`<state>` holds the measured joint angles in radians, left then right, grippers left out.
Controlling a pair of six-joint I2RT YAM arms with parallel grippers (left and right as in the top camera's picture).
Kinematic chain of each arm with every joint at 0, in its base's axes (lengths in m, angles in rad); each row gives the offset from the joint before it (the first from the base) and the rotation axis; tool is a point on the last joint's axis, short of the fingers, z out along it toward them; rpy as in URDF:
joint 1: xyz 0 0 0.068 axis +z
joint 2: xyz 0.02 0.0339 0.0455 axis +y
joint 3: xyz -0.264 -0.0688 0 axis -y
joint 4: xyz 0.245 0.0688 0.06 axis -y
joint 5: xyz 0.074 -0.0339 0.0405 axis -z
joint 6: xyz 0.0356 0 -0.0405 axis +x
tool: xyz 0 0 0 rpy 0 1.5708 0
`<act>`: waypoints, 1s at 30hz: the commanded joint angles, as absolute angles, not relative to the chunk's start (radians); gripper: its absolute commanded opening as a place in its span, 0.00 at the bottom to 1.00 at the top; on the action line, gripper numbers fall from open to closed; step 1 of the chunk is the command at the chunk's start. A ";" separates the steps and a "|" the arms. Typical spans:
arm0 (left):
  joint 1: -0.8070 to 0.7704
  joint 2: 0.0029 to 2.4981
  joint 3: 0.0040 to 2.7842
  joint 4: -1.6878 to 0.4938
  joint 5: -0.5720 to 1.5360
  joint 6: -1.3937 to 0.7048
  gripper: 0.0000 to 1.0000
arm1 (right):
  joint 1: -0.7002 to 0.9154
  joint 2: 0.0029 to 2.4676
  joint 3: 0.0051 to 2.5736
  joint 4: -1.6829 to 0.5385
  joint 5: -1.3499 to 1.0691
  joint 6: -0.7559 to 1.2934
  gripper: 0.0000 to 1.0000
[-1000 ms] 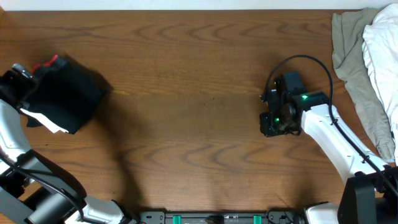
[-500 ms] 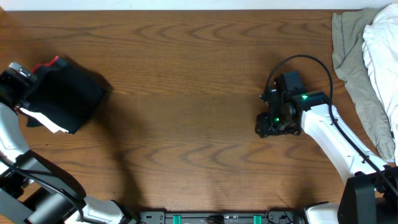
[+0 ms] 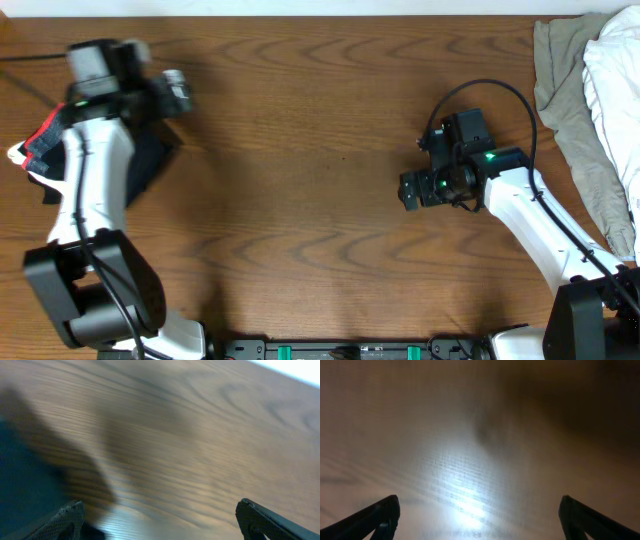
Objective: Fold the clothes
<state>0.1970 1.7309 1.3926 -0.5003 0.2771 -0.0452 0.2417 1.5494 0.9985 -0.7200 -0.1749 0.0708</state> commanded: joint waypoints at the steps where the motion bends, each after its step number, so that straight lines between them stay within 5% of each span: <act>1: 0.097 1.733 1.418 -0.540 0.193 -0.011 0.98 | 0.249 1.555 0.999 -0.649 -0.157 0.073 0.99; 10: -0.050 1.731 1.418 -0.630 0.193 -0.011 0.98 | 0.247 1.547 1.004 -0.373 -0.001 -0.014 0.99; 19: -0.050 1.615 1.418 -0.830 0.193 -0.017 0.98 | 0.245 1.312 1.021 -0.528 0.038 -0.013 0.99; 30: -0.094 1.178 1.193 -0.789 0.193 0.015 0.98 | 0.243 0.910 0.941 -0.677 0.093 0.095 0.99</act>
